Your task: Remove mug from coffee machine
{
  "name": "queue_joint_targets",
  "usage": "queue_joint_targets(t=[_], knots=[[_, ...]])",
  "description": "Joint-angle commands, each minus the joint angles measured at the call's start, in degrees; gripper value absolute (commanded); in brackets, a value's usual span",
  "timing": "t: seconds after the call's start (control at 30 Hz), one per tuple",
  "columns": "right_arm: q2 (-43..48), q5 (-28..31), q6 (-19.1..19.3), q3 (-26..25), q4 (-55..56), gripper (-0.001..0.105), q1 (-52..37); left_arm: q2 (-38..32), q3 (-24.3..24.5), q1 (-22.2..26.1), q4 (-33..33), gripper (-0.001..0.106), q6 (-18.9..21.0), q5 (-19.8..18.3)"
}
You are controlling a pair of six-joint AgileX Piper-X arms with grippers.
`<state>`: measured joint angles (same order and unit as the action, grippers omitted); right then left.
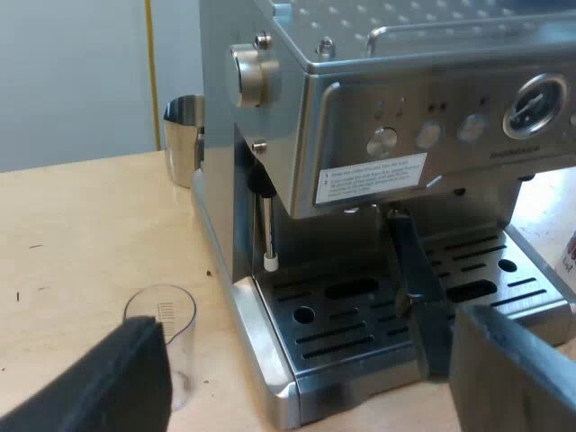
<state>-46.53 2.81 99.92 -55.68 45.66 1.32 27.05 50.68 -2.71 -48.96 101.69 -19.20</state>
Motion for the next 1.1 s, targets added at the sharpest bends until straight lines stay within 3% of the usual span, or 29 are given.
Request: queue_joint_targets(t=[0.03, 0.4, 0.8, 1.1], knots=[[3.11, -0.37, 4.96, -0.59, 1.96, 0.069, -2.22, -0.81, 0.56, 0.06, -0.35, 0.066, -0.25, 0.59], [17.15, -0.47, 5.34, -0.59, 3.54, 0.069, -2.38, -6.23, 0.56, 0.06, -5.84, 0.066, -0.25, 2.46], [32.56, -0.47, 5.25, -0.42, 11.03, 0.069, -2.38, -17.54, 0.56, 0.06, -9.92, 0.066, -1.55, 6.30], [42.85, -0.47, 5.25, 4.03, 13.34, 0.069, -2.38, -25.43, 0.56, 0.06, -13.33, 0.066, -1.61, 7.92]])
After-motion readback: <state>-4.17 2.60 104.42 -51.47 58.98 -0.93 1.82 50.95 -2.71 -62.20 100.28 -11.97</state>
